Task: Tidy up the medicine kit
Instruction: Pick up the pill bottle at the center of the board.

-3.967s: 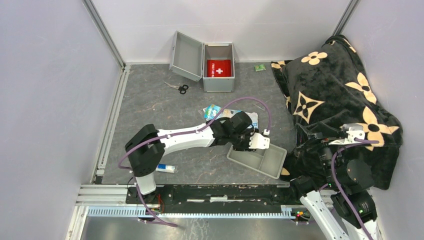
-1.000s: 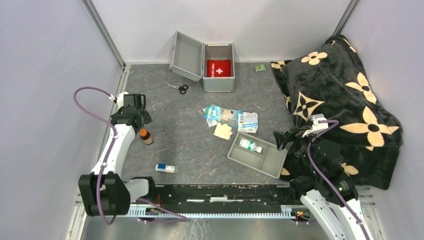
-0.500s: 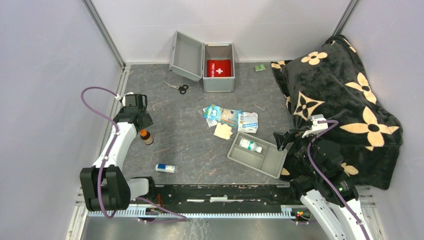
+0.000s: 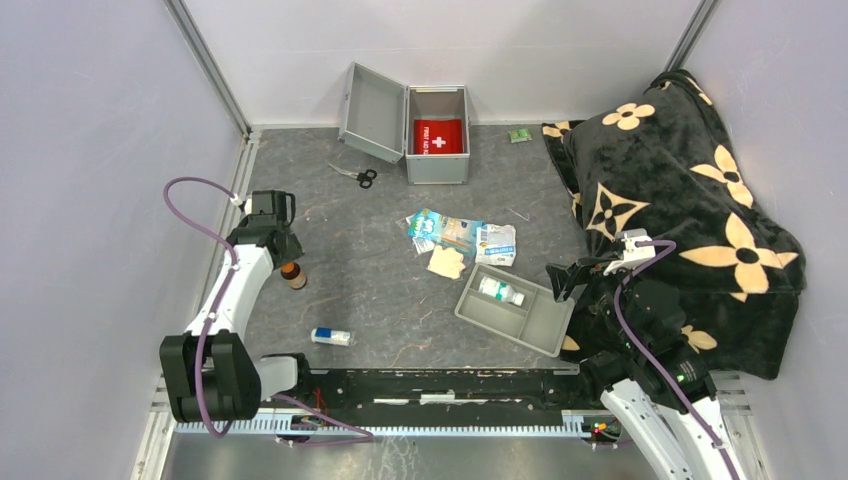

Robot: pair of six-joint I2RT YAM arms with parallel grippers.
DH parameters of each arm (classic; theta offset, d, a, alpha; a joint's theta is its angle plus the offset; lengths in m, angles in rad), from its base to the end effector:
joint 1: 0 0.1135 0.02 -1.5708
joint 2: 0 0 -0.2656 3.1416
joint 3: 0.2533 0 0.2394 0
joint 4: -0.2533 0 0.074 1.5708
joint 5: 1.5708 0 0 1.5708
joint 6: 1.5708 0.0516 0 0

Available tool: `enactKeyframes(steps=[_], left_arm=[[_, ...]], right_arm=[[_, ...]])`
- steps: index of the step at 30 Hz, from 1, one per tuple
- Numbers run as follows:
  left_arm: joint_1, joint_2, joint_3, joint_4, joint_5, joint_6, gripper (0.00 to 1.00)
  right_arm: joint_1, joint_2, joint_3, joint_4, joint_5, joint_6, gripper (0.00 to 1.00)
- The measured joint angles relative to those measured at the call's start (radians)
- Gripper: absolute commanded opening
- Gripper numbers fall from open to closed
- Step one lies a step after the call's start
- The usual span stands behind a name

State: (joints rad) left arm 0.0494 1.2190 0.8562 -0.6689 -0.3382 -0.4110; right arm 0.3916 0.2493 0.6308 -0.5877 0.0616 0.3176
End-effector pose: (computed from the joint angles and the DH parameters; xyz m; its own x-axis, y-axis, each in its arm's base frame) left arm 0.2283 0.0284 0.2314 -0.6992 -0.4119 -0.5844 -0.5411 0.8391 0.0559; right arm 0.0735 0.0269 0.2953 -0.2813 0.2211 -0.9338 -0.2499 0.9227 0.2937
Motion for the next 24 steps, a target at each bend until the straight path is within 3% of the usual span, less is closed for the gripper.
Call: enactKeyframes(steps=[7,16,24], left_arm=[[0.000,-0.012,0.000,-0.012,-0.011,-0.021,0.48],[0.000,-0.011,0.000,-0.013,0.004,-0.022,0.55],[0.000,0.003,0.000,-0.013,0.032,-0.022,0.54]], right_arm=[[0.000,-0.003,-0.007,0.003,-0.002,0.004,0.86],[0.000,-0.006,-0.007,0.002,0.000,0.003,0.86],[0.000,-0.009,-0.007,0.002,0.000,0.003,0.86]])
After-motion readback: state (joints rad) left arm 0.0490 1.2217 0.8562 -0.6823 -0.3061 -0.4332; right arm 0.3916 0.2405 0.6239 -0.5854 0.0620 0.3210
